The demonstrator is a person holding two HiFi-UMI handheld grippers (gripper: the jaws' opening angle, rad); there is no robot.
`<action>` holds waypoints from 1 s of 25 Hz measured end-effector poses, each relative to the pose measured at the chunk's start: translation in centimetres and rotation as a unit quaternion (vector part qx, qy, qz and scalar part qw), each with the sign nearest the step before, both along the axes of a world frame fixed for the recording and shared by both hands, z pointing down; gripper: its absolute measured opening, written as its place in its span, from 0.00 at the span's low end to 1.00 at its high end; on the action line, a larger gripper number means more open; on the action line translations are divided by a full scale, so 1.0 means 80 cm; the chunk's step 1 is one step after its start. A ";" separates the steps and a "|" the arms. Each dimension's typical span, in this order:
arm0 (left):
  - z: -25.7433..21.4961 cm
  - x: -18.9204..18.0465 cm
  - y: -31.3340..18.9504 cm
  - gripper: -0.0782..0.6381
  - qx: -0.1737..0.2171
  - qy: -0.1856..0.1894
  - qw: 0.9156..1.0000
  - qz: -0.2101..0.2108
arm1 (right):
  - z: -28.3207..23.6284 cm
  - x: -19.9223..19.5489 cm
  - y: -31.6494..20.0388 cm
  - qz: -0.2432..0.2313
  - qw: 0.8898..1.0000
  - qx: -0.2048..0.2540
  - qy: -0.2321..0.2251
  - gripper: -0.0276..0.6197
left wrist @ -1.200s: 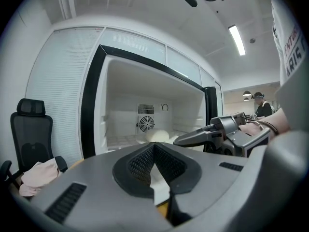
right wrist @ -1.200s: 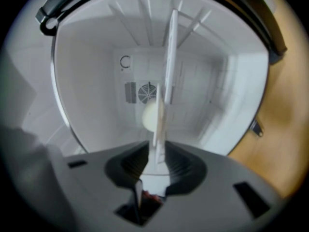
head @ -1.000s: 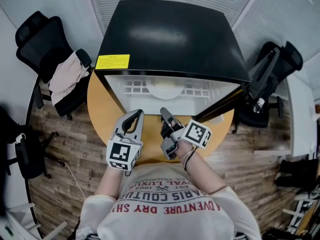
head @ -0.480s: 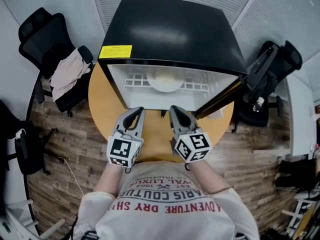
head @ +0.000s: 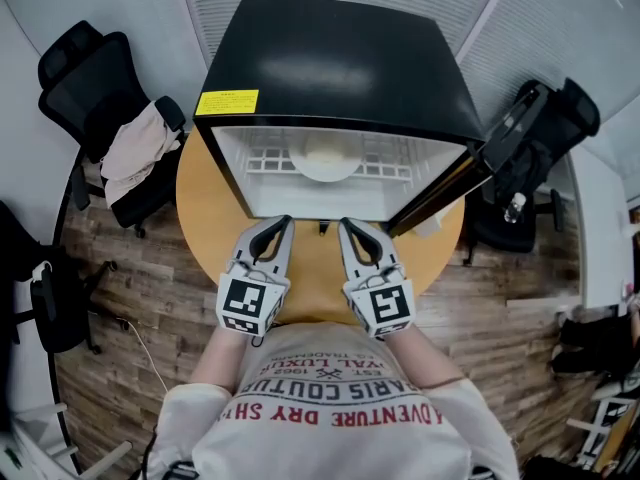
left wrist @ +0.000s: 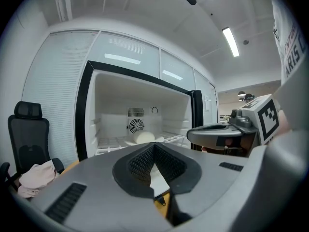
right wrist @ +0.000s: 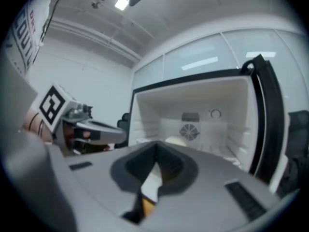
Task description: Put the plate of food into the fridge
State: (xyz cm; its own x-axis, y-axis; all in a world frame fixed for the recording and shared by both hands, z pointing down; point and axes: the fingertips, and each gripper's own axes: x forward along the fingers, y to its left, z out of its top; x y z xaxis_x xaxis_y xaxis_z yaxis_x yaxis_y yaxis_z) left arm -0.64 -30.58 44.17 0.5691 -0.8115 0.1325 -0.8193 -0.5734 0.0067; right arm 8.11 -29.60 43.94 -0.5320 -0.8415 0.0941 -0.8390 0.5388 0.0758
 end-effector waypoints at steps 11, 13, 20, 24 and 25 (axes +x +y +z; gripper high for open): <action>-0.012 0.004 0.011 0.15 0.016 0.005 1.000 0.002 | -0.002 0.010 0.009 0.004 1.000 -0.013 0.009 0.09; -0.013 0.004 0.012 0.15 0.017 0.005 1.000 0.001 | -0.004 0.010 0.010 0.004 1.000 -0.013 0.005 0.09; -0.013 0.003 0.014 0.15 0.017 0.003 1.000 -0.004 | -0.006 0.014 0.012 0.007 1.000 -0.013 -0.006 0.09; -0.013 0.004 0.015 0.15 0.017 0.003 1.000 -0.005 | -0.004 0.018 0.012 0.011 1.000 -0.019 -0.012 0.09; -0.014 0.005 0.015 0.15 0.017 0.003 1.000 -0.006 | -0.003 0.020 0.012 0.011 0.999 -0.025 -0.017 0.09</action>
